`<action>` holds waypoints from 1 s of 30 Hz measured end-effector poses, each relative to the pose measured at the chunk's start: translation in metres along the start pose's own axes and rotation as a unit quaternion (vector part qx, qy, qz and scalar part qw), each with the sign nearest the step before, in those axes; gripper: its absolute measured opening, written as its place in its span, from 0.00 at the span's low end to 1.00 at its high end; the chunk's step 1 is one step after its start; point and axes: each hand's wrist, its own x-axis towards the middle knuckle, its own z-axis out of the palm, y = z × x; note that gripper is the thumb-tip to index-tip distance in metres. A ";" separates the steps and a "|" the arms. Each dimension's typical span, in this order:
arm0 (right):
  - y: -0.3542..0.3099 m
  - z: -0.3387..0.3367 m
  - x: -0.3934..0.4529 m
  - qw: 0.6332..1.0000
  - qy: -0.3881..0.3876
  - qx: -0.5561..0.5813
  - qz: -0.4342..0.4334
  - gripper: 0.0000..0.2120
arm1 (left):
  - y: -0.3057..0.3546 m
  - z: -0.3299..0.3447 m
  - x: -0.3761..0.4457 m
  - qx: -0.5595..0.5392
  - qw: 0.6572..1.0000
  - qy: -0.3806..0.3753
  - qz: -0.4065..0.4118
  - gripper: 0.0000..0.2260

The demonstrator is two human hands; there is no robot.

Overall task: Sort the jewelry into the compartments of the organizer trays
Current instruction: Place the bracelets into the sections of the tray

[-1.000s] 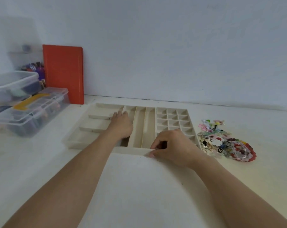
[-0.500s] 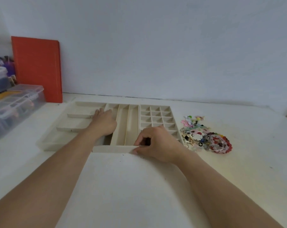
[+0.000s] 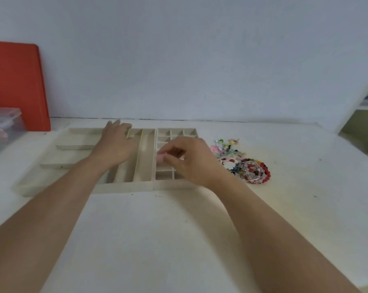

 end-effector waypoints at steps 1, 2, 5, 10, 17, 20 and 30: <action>0.003 -0.014 0.003 0.999 0.030 0.007 0.021 0.03 | 0.013 0.005 -0.004 -0.012 0.999 0.011 0.029 0.22; 0.009 -0.033 0.006 0.998 0.051 -0.004 0.046 0.02 | 0.030 0.012 -0.008 -0.024 0.998 0.013 0.062 0.21; 0.037 -0.086 0.004 0.988 0.029 -0.096 0.118 0.03 | 0.080 0.030 -0.020 -0.052 0.988 -0.054 0.138 0.15; 0.095 -0.144 -0.026 0.957 0.038 -0.194 0.211 0.04 | 0.164 0.066 -0.038 -0.062 0.963 -0.178 0.191 0.11; 0.122 -0.165 -0.060 0.953 0.038 -0.125 0.273 0.02 | 0.208 0.123 -0.044 -0.039 0.940 -0.269 0.206 0.10; 0.122 -0.165 -0.063 0.937 -0.056 -0.147 0.311 0.07 | 0.212 0.129 -0.043 -0.038 0.942 -0.253 0.219 0.06; 0.107 -0.167 -0.066 0.930 -0.092 -0.174 0.311 0.12 | 0.212 0.124 -0.040 -0.071 0.947 -0.220 0.221 0.02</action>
